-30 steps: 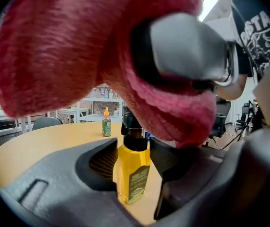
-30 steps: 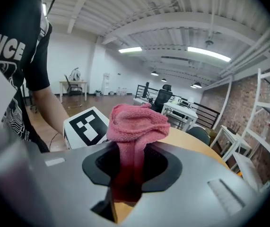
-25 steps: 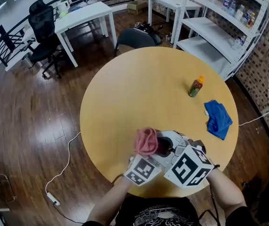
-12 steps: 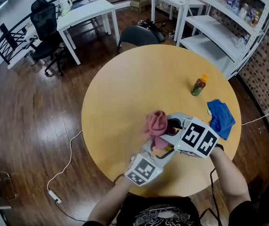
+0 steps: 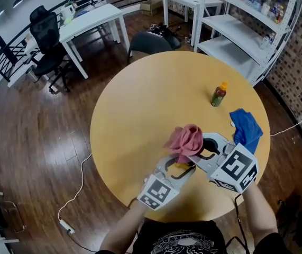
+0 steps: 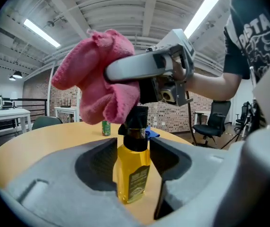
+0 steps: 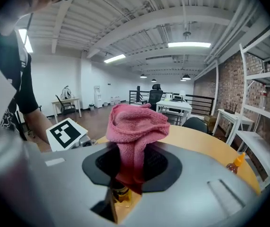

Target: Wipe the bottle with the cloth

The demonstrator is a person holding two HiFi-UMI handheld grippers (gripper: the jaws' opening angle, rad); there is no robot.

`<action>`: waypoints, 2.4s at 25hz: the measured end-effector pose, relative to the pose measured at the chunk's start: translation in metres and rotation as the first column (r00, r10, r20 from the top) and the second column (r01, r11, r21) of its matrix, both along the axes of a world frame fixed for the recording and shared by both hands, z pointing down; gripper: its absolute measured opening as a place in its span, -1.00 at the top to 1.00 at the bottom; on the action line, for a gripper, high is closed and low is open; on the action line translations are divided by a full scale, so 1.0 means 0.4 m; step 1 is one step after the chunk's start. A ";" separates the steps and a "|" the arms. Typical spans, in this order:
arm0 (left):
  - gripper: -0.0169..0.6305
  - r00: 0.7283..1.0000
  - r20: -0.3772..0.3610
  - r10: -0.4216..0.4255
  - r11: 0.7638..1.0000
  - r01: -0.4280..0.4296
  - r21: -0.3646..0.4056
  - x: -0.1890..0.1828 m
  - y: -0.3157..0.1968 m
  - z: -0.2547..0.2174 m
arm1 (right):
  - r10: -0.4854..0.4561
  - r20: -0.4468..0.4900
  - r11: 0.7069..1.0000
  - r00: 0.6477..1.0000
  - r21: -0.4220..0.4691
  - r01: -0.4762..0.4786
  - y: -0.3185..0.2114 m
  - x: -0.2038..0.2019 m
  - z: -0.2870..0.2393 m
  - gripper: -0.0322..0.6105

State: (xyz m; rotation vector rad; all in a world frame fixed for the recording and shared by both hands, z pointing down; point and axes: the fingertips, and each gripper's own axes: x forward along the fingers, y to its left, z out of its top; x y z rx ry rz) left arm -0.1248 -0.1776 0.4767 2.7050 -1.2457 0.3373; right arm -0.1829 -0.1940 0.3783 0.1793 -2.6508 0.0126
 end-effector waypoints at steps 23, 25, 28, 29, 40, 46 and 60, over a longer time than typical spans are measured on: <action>0.29 1.000 0.027 0.007 0.999 -0.008 0.031 0.002 -0.041 -0.055 | 0.534 0.261 0.840 0.804 -0.273 -0.469 -0.092 0.312 0.069 0.59; 0.33 1.000 0.027 0.005 0.999 -0.006 0.036 0.006 -0.043 -0.059 | 0.570 0.223 0.812 0.791 -0.305 -0.498 -0.082 0.328 0.138 0.59; 0.45 1.000 0.023 -0.006 0.999 0.005 0.036 0.016 -0.041 -0.068 | 0.597 0.180 0.777 0.782 -0.373 -0.508 -0.053 0.335 0.224 0.59; 0.45 1.000 0.028 -0.009 0.999 0.008 0.033 0.019 -0.041 -0.068 | 0.599 0.170 0.769 0.782 -0.393 -0.504 -0.043 0.333 0.248 0.59; 0.46 0.994 0.000 -0.112 0.993 0.112 0.031 -0.011 -0.043 -0.214 | 0.602 0.084 0.697 0.794 -0.541 -0.471 -0.008 0.279 0.382 0.59; 0.46 0.988 -0.035 -0.150 0.982 0.153 0.108 -0.026 -0.043 -0.378 | 0.559 0.073 0.638 0.826 -0.674 -0.372 0.016 0.190 0.416 0.59; 0.46 0.987 -0.037 -0.158 0.980 0.162 0.119 -0.004 -0.035 -0.423 | 0.431 0.083 0.562 0.898 -0.804 -0.195 0.068 0.020 0.390 0.59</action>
